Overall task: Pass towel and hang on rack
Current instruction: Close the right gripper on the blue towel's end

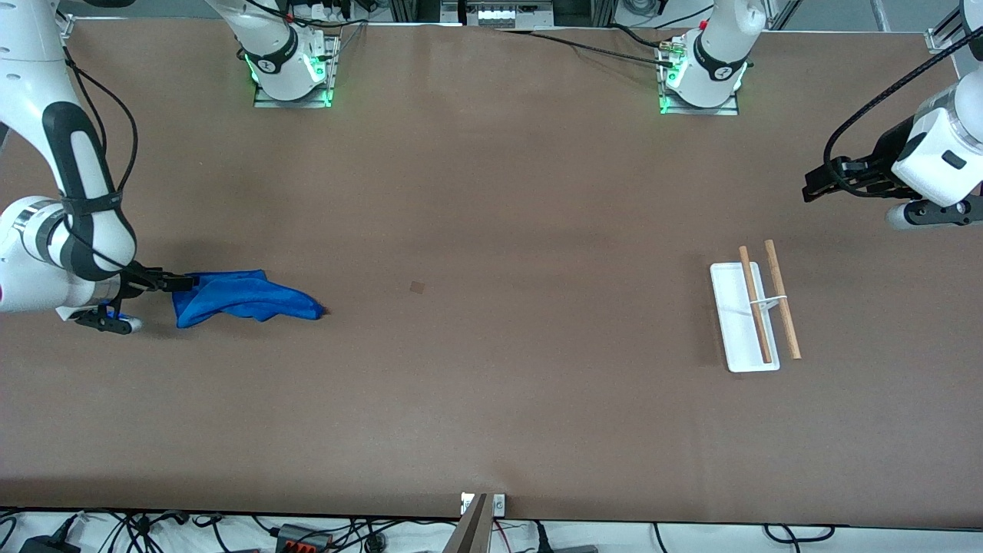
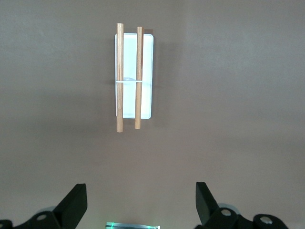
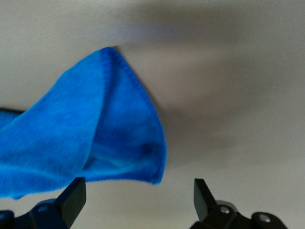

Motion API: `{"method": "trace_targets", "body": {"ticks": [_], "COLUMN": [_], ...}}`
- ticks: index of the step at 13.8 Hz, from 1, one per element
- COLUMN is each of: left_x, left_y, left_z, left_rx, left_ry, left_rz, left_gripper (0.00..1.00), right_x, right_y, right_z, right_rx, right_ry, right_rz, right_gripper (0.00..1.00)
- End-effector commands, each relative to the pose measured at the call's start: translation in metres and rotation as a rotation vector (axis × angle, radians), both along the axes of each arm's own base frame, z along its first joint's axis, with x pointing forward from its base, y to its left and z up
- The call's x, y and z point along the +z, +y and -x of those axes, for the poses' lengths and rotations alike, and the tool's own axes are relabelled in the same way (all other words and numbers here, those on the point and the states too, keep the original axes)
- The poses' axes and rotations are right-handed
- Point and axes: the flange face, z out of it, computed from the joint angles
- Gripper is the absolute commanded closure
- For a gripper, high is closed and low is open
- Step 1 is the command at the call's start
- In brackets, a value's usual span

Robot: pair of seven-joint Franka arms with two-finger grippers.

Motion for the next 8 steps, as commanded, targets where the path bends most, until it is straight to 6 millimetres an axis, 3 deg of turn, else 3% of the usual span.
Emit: {"method": "trace_targets", "body": {"ticks": [1,4,5,8], "left_x": [0.004,0.004,0.004,0.004], "left_y": [0.003,0.003,0.003,0.003], "left_z": [0.002,0.002,0.002,0.002], "left_rx": [-0.011,-0.011,-0.011,-0.011], "left_ry": [0.002,0.004,0.004,0.004], "left_rz": [-0.009,-0.010,-0.010,-0.010], "left_gripper": [0.00,0.00,0.00,0.00], "right_x": [-0.011,-0.022,-0.022,-0.022], "right_y": [-0.009,-0.019,-0.022,-0.022], "right_z": [-0.004,0.001,0.002,0.003], "right_rx": [-0.046,-0.086,-0.092,-0.088], "right_ry": [-0.021,-0.016,-0.016,-0.016], "right_rz": [-0.056,-0.080,-0.083,-0.088], "right_gripper": [0.00,0.00,0.05,0.43]}}
